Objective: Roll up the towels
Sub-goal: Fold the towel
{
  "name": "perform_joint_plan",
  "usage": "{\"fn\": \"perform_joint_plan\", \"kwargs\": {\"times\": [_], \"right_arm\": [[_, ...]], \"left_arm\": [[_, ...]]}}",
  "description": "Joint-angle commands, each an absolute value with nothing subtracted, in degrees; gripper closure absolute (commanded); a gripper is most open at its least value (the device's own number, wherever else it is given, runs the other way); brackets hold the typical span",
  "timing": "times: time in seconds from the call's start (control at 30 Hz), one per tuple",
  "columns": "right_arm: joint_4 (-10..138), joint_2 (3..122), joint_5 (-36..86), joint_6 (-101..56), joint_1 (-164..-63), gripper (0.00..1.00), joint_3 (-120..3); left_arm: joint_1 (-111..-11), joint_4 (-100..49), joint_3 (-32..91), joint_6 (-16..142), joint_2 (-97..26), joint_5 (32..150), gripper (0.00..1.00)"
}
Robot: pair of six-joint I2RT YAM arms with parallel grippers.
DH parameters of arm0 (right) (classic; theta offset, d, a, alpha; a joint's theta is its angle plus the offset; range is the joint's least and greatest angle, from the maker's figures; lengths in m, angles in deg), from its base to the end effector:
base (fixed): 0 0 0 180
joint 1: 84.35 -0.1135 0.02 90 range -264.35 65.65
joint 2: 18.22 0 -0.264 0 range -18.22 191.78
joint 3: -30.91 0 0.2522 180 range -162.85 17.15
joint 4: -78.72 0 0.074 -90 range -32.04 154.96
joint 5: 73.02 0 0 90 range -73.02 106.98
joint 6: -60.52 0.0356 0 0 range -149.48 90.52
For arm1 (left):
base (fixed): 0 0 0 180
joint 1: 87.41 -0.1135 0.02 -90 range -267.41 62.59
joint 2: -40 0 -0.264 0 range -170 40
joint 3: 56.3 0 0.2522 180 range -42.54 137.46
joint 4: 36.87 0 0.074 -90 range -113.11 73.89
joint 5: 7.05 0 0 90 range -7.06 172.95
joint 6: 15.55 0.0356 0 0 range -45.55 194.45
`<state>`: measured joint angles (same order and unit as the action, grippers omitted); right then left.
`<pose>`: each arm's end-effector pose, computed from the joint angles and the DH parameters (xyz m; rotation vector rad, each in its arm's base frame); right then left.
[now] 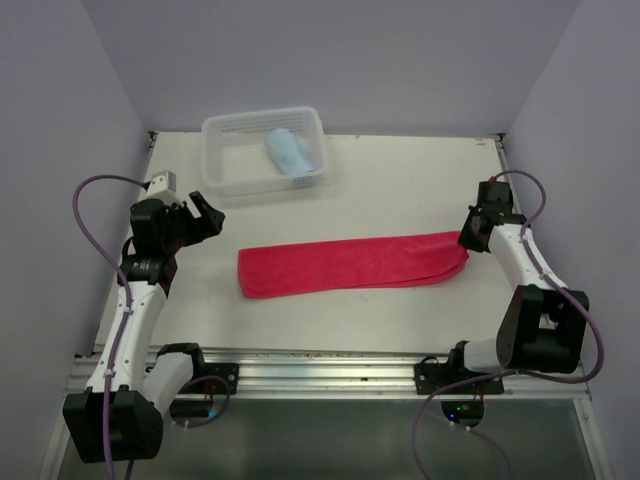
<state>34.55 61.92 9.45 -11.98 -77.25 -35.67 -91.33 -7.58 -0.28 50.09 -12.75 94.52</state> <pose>0.2756 -0.0390 0.2221 0.5947 2.4983 -0.1009 0.2098 0.0072 0.2903 -0.3727 2.0073 -0.4290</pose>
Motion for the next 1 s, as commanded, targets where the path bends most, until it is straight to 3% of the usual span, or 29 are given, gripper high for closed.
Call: {"fn": "perform_joint_plan", "kwargs": {"times": [0.0,0.2,0.33,0.73,0.97], "right_arm": [[30.51,59.56,0.12,-15.32,-77.31,1.0,-41.64],[26.21,60.97,-7.54,-20.34,-77.31,1.0,-49.03],[27.95,61.14,-6.31,-22.08,-79.5,1.0,-49.91],[22.09,62.81,-2.36,-22.1,-98.75,1.0,-54.21],[13.64,69.49,-0.78,-19.11,-112.26,1.0,-65.27]], "left_arm": [[-90.75,-9.84,-0.88,51.16,-11.77,95.43,0.17],[-90.49,-9.93,-0.96,51.16,-11.68,95.6,0.17],[-90.31,-10.1,-1.05,51.07,-11.59,96.04,0.17],[-90.22,-10.36,-1.23,50.98,-11.5,96.83,0.17],[-90.13,-10.54,-1.4,50.98,-11.33,97.01,0.17]]}}
